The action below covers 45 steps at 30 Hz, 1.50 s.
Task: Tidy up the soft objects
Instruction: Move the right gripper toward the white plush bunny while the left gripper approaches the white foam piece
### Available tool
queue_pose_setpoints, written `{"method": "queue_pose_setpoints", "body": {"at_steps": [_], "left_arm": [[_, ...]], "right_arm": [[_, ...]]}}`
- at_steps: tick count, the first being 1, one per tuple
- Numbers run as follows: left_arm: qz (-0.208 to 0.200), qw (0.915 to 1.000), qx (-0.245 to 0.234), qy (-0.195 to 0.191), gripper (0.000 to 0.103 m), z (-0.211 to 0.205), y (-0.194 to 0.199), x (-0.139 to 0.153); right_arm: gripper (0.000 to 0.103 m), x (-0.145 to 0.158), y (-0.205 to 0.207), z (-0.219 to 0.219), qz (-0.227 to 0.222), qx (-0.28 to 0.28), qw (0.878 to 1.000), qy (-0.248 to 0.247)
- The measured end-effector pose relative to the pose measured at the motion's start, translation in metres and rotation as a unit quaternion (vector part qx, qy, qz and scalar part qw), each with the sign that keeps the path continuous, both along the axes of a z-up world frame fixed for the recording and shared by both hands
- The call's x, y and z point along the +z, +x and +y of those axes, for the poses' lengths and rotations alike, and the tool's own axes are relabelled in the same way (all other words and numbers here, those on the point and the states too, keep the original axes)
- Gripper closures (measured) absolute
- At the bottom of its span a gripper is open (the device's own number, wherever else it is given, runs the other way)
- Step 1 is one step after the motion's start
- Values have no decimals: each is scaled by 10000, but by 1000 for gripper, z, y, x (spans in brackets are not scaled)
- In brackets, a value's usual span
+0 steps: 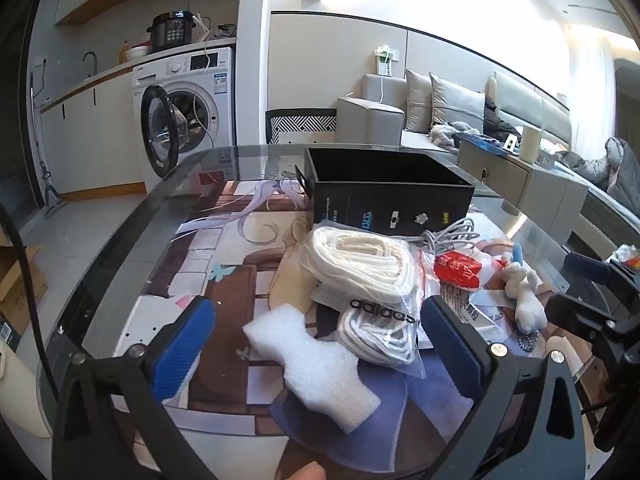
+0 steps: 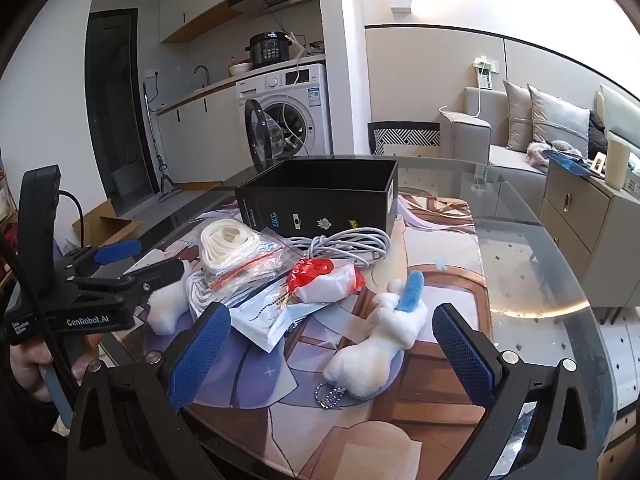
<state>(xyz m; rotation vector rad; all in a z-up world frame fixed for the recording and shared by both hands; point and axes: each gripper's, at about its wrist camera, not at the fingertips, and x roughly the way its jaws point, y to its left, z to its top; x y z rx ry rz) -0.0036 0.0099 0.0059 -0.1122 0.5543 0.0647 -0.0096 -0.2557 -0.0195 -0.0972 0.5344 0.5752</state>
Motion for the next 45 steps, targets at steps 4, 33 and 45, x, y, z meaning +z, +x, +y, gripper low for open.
{"method": "queue_pose_setpoints", "body": {"at_steps": [4, 33, 45], "left_arm": [[-25, 9999, -6, -113, 0, 6, 1, 2], [103, 9999, -38, -47, 0, 21, -4, -1], [105, 9999, -32, -79, 0, 27, -2, -5]], "right_arm": [[0, 0, 2, -4, 103, -3, 9999, 50], [0, -2, -3, -8, 75, -139, 9999, 53], [0, -4, 0, -8, 118, -75, 9999, -52]]}}
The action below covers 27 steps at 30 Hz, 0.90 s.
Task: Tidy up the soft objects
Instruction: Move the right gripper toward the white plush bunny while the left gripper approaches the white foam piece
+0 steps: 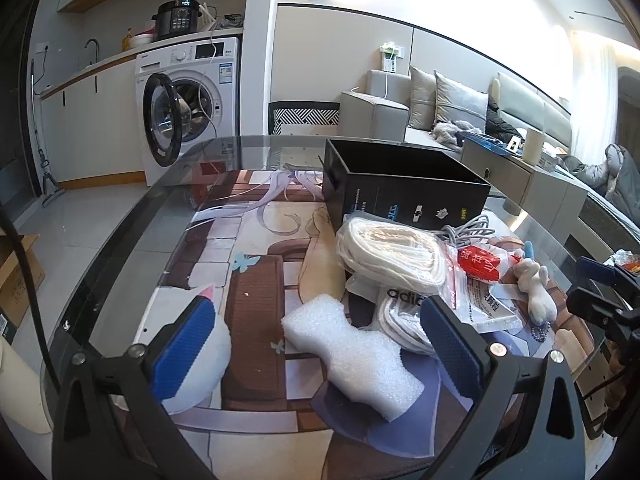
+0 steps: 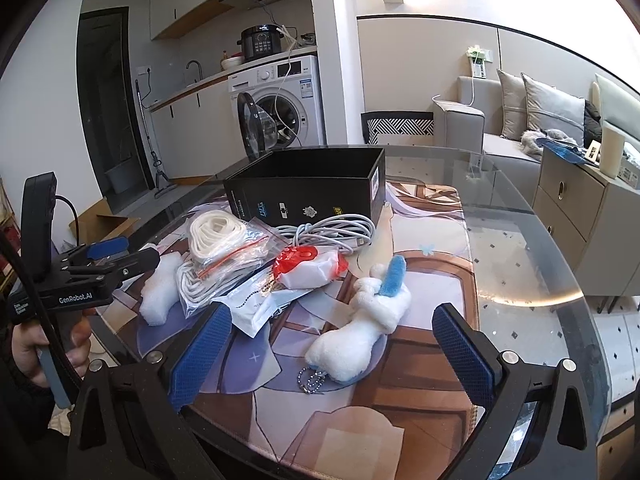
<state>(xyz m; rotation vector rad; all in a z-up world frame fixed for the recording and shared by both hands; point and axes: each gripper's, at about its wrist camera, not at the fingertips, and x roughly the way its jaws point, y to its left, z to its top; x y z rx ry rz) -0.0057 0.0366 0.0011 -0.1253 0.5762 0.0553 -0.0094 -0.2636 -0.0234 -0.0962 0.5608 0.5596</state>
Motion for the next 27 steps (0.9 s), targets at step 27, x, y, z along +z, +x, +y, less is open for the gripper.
{"method": "queue_pose_setpoints", "body": {"at_steps": [27], "left_arm": [[304, 9993, -161, 141, 0, -6, 7, -12]], "right_arm": [[0, -15, 29, 13, 283, -274, 9982, -459]]}}
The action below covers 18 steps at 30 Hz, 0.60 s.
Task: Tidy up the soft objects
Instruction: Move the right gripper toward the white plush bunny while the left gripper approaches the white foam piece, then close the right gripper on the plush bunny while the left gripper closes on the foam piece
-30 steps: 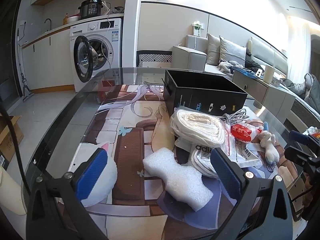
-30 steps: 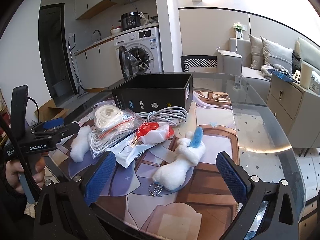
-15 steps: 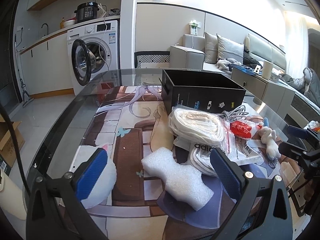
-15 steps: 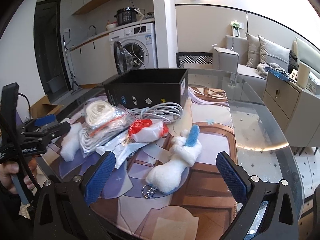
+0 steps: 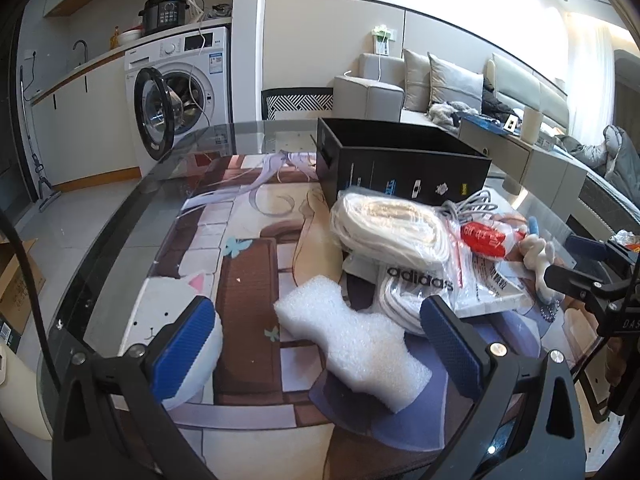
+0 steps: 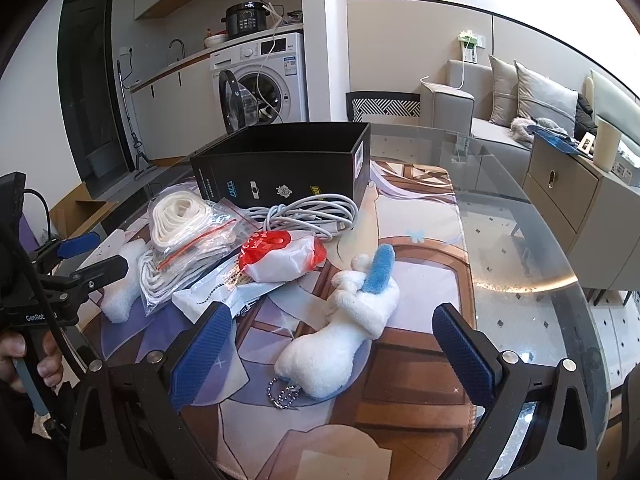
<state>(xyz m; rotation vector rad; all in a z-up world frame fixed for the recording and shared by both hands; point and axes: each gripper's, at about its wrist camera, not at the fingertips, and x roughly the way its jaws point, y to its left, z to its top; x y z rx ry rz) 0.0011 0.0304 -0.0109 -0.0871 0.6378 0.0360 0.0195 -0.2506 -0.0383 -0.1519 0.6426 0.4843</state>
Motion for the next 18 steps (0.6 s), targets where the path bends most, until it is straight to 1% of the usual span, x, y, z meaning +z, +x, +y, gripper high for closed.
{"method": "queue_pose_setpoints", "body": {"at_steps": [4, 8, 14, 18], "left_arm": [[97, 10000, -4, 21, 0, -1, 1, -2], [253, 9995, 70, 161, 0, 0, 1, -8], [342, 9993, 128, -111, 0, 11, -1, -12], [345, 9993, 141, -91, 0, 10, -2, -13]], "right_arm": [[0, -3, 4, 2, 70, -70, 9999, -96], [0, -8, 11, 2, 202, -202, 9994, -215], [0, -14, 20, -4, 398, -379, 9979, -333], [0, -19, 24, -5, 484, -417, 9973, -353]]}}
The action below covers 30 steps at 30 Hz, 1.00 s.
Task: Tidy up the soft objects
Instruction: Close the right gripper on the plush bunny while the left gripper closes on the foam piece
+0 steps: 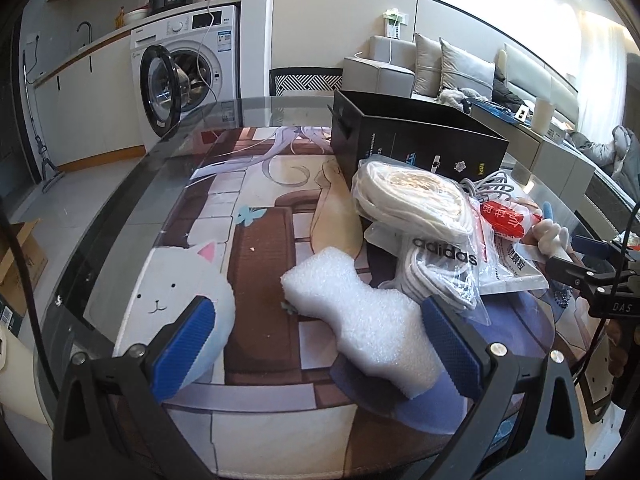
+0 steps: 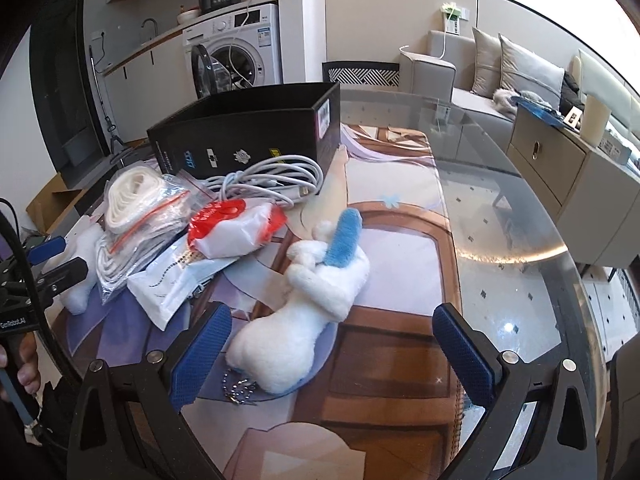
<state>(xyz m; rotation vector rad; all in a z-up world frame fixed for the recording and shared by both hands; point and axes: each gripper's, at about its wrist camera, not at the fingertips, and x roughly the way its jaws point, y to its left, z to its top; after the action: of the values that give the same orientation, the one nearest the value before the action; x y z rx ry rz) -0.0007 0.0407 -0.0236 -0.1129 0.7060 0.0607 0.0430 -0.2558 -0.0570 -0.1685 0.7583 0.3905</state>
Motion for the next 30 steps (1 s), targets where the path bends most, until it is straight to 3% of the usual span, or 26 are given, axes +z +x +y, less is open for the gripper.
{"method": "queue_pose_setpoints", "body": {"at_steps": [10, 14, 17, 18, 22, 25, 30], "left_arm": [[41, 9999, -74, -93, 2, -3, 3, -1], [89, 9994, -256, -208, 19, -6, 4, -1], [93, 9983, -418, -387, 38, -6, 4, -1], [96, 9980, -444, -436, 39, -6, 3, -1], [65, 9968, -575, -551, 61, -6, 2, 1], [31, 9971, -559, -516, 63, -7, 1, 2], [-66, 9972, -507, -545, 64, -4, -1, 5]], "right_arm": [[25, 0, 9, 10, 20, 125, 9999, -112], [41, 2, 7, 11, 11, 177, 9998, -58], [48, 2, 5, 12, -6, 202, 9998, -56], [50, 2, 4, 12, -17, 211, 9998, -55], [58, 2, -1, 10, -50, 257, 9997, -5], [69, 2, -5, 9, -93, 270, 9996, 31], [69, 3, -8, 4, -149, 265, 9995, 124]]}}
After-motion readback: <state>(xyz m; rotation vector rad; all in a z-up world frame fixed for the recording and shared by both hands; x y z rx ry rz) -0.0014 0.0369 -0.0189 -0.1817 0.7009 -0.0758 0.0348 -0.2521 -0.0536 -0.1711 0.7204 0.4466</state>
